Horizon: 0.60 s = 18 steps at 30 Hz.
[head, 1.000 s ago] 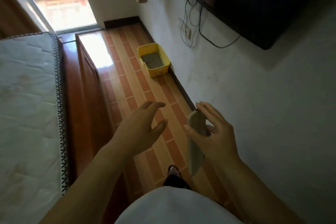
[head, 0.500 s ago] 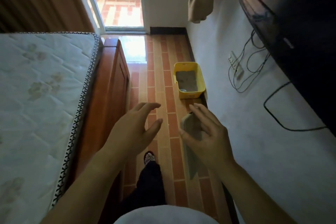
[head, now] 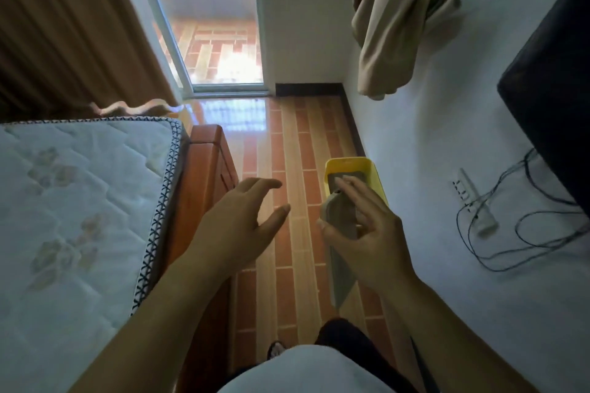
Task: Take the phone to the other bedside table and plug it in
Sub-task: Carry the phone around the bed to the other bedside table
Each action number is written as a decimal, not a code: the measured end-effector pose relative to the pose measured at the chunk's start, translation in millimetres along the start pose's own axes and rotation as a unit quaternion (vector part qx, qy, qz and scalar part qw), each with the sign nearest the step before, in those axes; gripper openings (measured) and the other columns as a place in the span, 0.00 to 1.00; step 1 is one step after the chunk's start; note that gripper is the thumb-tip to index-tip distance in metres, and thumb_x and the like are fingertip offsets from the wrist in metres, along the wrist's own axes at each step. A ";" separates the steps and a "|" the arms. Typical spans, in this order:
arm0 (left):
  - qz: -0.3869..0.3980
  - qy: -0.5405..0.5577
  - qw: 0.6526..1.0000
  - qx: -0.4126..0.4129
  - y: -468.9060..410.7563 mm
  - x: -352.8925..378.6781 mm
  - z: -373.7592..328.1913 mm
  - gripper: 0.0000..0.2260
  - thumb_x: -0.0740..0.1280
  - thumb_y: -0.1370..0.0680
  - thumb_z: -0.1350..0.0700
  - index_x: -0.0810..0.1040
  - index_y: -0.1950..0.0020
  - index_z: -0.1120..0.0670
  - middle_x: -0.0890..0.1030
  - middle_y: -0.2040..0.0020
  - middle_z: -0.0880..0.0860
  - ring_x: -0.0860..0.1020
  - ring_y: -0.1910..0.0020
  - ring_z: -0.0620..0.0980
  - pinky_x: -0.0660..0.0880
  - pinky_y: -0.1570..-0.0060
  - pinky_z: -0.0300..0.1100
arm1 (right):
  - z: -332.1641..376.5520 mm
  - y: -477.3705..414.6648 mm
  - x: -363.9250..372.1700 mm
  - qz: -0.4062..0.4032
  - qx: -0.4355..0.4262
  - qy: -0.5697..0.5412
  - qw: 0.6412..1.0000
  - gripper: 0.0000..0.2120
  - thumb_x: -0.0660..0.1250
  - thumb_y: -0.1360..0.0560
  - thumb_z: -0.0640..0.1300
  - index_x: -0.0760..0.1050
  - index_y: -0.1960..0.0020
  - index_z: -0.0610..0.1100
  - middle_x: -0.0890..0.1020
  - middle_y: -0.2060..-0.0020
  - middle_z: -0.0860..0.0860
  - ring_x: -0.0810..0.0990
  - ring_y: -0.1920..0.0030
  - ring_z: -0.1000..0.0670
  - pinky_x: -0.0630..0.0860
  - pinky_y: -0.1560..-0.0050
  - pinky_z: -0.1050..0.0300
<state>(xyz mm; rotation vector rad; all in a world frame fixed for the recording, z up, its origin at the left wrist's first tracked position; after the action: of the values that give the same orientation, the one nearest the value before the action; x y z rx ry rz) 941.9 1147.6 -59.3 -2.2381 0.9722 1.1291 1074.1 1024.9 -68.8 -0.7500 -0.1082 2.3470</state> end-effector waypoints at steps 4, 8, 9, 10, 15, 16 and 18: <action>-0.002 -0.014 1.000 -0.005 -69.8 -4.8 33.5 0.21 0.58 0.27 0.38 0.67 0.36 0.43 0.72 0.33 0.47 0.77 0.47 0.47 0.73 0.50 0.41 | -13.3 -69.5 22.7 0.001 0.009 -0.023 1.000 0.32 0.63 0.36 0.67 0.66 0.36 0.56 0.72 0.34 0.53 0.71 0.37 0.53 0.72 0.43 0.56; -0.013 -0.022 1.000 -0.012 -153.5 -7.6 72.9 0.21 0.57 0.27 0.37 0.67 0.37 0.43 0.73 0.34 0.48 0.76 0.45 0.48 0.71 0.51 0.41 | -41.2 -153.2 47.1 0.007 -0.002 -0.030 1.000 0.30 0.66 0.35 0.65 0.66 0.36 0.57 0.71 0.36 0.58 0.70 0.39 0.60 0.71 0.46 0.64; -0.012 -0.023 1.000 -0.013 -177.7 -7.4 80.6 0.21 0.57 0.27 0.37 0.68 0.37 0.43 0.73 0.34 0.48 0.76 0.45 0.48 0.71 0.51 0.40 | -50.0 -176.9 52.6 0.010 -0.001 -0.033 0.999 0.30 0.67 0.35 0.63 0.67 0.36 0.56 0.71 0.35 0.57 0.70 0.39 0.60 0.71 0.46 0.66; -0.013 -0.024 1.000 -0.014 -202.6 -7.4 87.7 0.22 0.57 0.27 0.36 0.68 0.37 0.42 0.73 0.34 0.48 0.77 0.46 0.47 0.70 0.51 0.40 | -58.8 -201.5 57.8 0.014 -0.001 -0.037 0.999 0.30 0.68 0.35 0.62 0.67 0.35 0.56 0.71 0.34 0.56 0.70 0.39 0.59 0.72 0.47 0.67; -0.002 -0.035 0.999 -0.033 -327.9 -12.1 112.9 0.21 0.57 0.27 0.37 0.67 0.36 0.41 0.71 0.32 0.47 0.71 0.58 0.38 0.65 0.60 0.31 | -90.3 -330.4 74.5 0.052 -0.022 -0.019 0.998 0.32 0.68 0.34 0.62 0.67 0.32 0.53 0.71 0.32 0.53 0.72 0.37 0.54 0.76 0.45 0.61; -0.002 -0.032 0.999 -0.039 -351.4 -15.2 117.8 0.21 0.58 0.27 0.37 0.67 0.36 0.41 0.71 0.32 0.47 0.70 0.57 0.38 0.64 0.60 0.30 | -93.4 -355.3 77.7 0.062 -0.025 -0.012 0.998 0.32 0.67 0.34 0.63 0.66 0.33 0.56 0.70 0.32 0.55 0.71 0.37 0.55 0.76 0.45 0.61; -0.003 -0.023 0.999 -0.049 -393.5 -24.1 130.2 0.21 0.58 0.27 0.37 0.67 0.36 0.41 0.71 0.32 0.47 0.71 0.56 0.38 0.64 0.61 0.30 | -97.4 -403.6 86.0 0.076 -0.041 -0.001 0.996 0.30 0.66 0.33 0.64 0.64 0.34 0.59 0.68 0.32 0.59 0.70 0.38 0.59 0.72 0.45 0.67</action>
<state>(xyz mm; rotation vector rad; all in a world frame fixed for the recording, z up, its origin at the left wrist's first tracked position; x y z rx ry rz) 1163.3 1498.0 -83.1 -2.2795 0.9082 1.2454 1304.4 1380.5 -85.1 -0.8218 -0.1541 2.5012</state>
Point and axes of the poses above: each hand's wrist, its own y-axis away from the middle knuckle, its own x-axis out of the palm, z = x × y, the point moved 7 cm from there along -y, towards the middle knuckle
